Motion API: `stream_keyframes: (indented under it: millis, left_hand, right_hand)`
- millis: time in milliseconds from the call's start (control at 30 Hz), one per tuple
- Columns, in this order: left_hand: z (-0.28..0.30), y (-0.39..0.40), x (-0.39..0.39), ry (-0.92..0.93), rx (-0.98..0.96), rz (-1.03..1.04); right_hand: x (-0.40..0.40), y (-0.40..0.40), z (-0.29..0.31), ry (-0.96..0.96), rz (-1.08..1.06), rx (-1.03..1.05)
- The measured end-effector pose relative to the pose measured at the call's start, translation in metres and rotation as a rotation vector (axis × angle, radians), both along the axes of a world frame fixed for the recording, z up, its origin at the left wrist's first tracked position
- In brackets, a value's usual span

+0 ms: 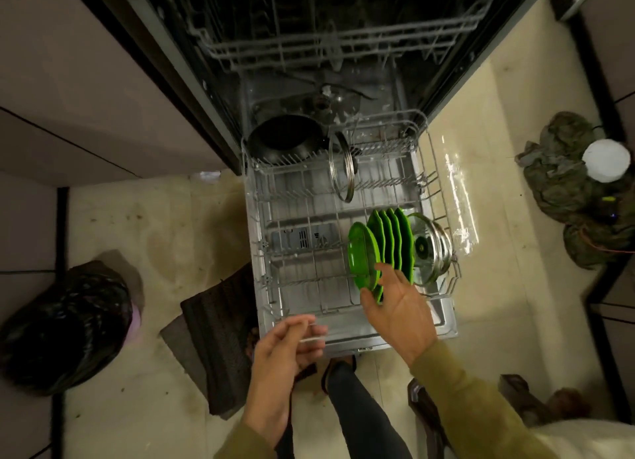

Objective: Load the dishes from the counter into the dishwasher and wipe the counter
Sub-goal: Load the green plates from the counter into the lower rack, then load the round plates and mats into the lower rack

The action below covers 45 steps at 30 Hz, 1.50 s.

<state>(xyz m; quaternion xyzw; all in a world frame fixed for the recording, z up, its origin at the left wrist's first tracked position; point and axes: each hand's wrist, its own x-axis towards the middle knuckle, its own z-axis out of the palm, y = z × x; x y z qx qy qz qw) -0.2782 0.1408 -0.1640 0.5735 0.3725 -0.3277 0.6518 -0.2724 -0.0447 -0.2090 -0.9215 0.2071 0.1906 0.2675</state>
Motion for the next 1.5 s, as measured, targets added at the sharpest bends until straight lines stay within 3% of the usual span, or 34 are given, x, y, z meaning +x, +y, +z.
stream_keyframes:
  millis: [167,367,600,867,1200,1500]
  left_hand:
    - [0.100,0.005,0.024,-0.192,0.045,-0.067]
    - [0.197,0.025,0.022,-0.527,0.383,-0.336]
    - [0.271,0.062,0.013,-0.662,0.507,-0.186]
    - [0.306,0.146,0.025,-0.702,0.542,0.005]
    - [0.320,0.323,0.046,-0.742,0.569,0.153]
    - [0.321,0.420,0.057,-0.701,0.542,0.213]
  right_hand:
    - [-0.005,0.027,0.114,-0.010,0.099,0.081]
    - [-0.005,0.046,0.235,-0.121,0.164,0.153]
    - [0.019,0.076,0.325,-0.350,0.240,0.214]
    - [0.054,0.159,0.368,-0.406,0.394,0.219]
    - [0.086,0.328,0.387,-0.383,0.396,0.245]
    - [0.115,0.424,0.404,-0.395,0.394,0.214]
